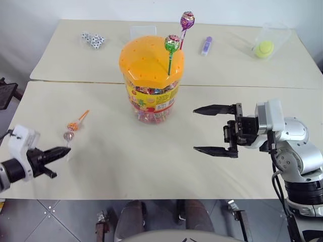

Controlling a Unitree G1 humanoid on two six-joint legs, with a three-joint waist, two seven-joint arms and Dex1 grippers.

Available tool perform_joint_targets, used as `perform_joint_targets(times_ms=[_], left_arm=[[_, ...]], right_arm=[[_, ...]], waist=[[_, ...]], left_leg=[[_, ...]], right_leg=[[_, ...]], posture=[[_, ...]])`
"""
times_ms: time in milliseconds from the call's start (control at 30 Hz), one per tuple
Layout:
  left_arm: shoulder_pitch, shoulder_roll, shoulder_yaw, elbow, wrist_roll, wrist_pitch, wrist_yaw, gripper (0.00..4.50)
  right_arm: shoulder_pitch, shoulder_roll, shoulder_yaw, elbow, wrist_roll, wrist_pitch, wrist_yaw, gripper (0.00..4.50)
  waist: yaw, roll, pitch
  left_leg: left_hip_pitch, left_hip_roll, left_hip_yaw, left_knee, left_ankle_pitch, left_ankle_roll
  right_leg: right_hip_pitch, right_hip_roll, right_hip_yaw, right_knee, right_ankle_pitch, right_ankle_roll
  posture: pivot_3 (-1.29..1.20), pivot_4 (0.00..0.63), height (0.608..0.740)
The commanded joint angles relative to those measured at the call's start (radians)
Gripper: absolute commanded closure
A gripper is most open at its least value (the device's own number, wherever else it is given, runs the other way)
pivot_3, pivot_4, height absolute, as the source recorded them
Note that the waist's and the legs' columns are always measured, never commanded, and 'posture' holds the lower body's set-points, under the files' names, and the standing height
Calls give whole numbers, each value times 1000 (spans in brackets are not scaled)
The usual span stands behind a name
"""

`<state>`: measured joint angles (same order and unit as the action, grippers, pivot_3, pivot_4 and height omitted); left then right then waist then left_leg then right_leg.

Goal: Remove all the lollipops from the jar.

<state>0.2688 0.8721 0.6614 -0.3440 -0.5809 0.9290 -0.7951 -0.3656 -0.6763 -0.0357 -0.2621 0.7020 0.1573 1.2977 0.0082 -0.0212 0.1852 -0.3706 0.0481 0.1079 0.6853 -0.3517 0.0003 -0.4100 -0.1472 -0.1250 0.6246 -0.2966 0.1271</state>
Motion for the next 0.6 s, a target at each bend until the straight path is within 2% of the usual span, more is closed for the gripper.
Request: perform_joint_targets(times_ms=[33,167,233,300,367,433,467,600], left_arm=[[39,-24,45,-38,-19,-9,-4,3603],[49,-21,25,-8,14,-108,-40,2407],[35,-8,7,29,73,-253,-69,1736],[-24,2,29,54,50,-340,-121,1172],[-136,-6,72,85,-43,-419,-195,603],[-240,-22,127,90,-220,-372,-232,31],[-268,-27,145,85,-299,-326,-236,31],[-358,-67,152,58,-466,-263,-160,31]], right_arm=[[-7,-7,-26,-10,10,4,9,0],[2,15,-47,-23,14,-1,-37,0],[3,37,-67,-36,24,4,-88,0],[-4,57,-76,-37,28,25,-146,0],[-72,117,-107,-15,72,79,-281,0],[-151,154,-133,8,110,138,-386,0],[-177,157,-136,17,106,159,-415,0],[-279,186,-113,79,40,197,-517,0]], waist=[[-2,0,0],[-3,0,0],[-6,0,0],[-5,0,0],[-7,0,0],[-11,0,0],[-12,0,0],[-18,1,0]], left_leg=[[0,0,0,0,0,0],[0,0,1,0,0,0],[0,0,2,0,0,0],[0,0,3,0,0,-1],[0,0,3,0,0,-1],[-1,1,4,1,0,-1],[-1,1,4,1,0,-1],[1,1,0,-2,-1,-2]], right_leg=[[0,0,0,0,0,0],[0,0,-1,0,0,0],[0,0,0,0,0,0],[0,0,-1,0,0,-1],[0,0,-1,0,0,-1],[-2,0,-1,1,0,-1],[-2,0,-1,2,0,-1],[-2,0,-1,3,0,-1]], posture=[[0,150,740],[0,150,740],[0,150,740],[0,150,740],[0,150,740],[0,150,740],[0,150,740],[0,150,740]])
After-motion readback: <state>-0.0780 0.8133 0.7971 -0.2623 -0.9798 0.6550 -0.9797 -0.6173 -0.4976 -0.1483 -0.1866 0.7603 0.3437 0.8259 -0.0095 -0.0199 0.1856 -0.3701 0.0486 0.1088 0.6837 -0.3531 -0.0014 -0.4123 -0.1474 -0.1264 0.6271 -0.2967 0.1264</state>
